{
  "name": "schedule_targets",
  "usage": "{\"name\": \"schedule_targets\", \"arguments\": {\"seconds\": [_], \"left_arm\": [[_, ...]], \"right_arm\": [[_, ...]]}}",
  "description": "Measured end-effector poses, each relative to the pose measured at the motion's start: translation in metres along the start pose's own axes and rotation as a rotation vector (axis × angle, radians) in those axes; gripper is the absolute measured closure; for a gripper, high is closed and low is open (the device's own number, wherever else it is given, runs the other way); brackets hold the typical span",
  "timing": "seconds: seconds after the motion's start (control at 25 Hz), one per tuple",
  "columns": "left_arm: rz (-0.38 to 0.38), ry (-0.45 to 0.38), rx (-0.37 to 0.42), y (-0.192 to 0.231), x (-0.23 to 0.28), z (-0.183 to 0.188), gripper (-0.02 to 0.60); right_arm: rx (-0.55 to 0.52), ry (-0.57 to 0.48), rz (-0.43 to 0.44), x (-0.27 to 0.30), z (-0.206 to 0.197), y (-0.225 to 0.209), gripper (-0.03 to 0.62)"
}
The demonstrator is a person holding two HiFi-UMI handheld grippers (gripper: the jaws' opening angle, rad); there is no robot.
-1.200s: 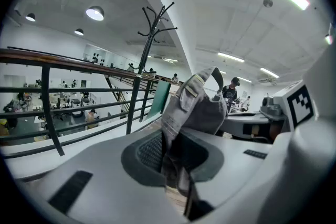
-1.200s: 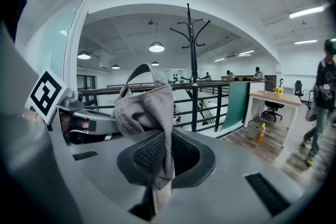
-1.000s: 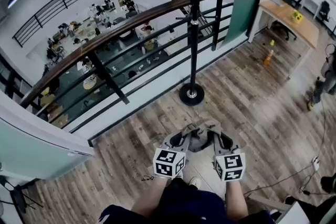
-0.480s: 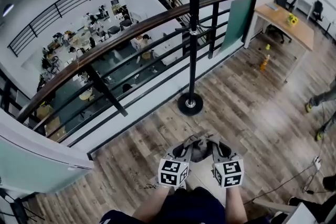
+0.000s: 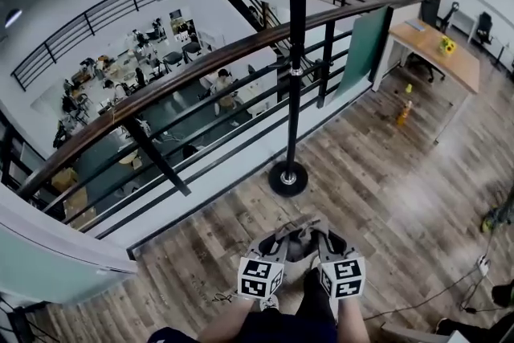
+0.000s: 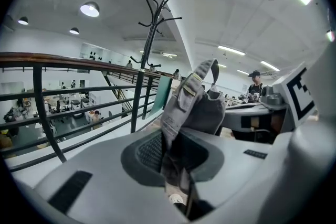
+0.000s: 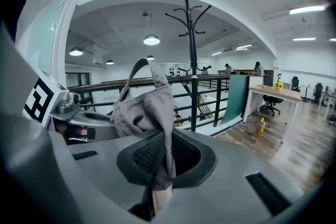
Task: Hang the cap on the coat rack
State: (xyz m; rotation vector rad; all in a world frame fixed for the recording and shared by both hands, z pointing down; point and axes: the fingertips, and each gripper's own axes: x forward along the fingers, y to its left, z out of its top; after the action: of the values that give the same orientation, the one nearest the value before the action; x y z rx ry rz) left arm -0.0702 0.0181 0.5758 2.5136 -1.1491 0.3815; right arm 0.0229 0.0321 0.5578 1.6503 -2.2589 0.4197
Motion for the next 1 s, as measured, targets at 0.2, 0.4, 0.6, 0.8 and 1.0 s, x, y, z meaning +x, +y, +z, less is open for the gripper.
{"name": "schedule_targets", "arguments": {"seconds": [0.2, 0.4, 0.6, 0.8, 1.0], "left_arm": [[0.028, -0.026, 0.009, 0.0, 0.053, 0.022, 0.531], [0.045, -0.03, -0.014, -0.01, 0.108, 0.059, 0.531], [0.116, -0.045, -0.02, -0.019, 0.16, 0.083, 0.531], [0.165, -0.053, -0.043, -0.025, 0.191, 0.096, 0.531], [0.191, -0.074, -0.056, -0.026, 0.206, 0.109, 0.531]], "right_arm": [[-0.036, -0.007, 0.05, 0.036, 0.018, -0.048, 0.561], [-0.078, -0.025, 0.072, 0.068, 0.05, -0.107, 0.56], [-0.137, -0.015, 0.15, 0.094, 0.071, -0.154, 0.56], [-0.146, -0.027, 0.229, 0.112, 0.081, -0.183, 0.559], [-0.163, -0.045, 0.273, 0.12, 0.094, -0.199, 0.559]]}}
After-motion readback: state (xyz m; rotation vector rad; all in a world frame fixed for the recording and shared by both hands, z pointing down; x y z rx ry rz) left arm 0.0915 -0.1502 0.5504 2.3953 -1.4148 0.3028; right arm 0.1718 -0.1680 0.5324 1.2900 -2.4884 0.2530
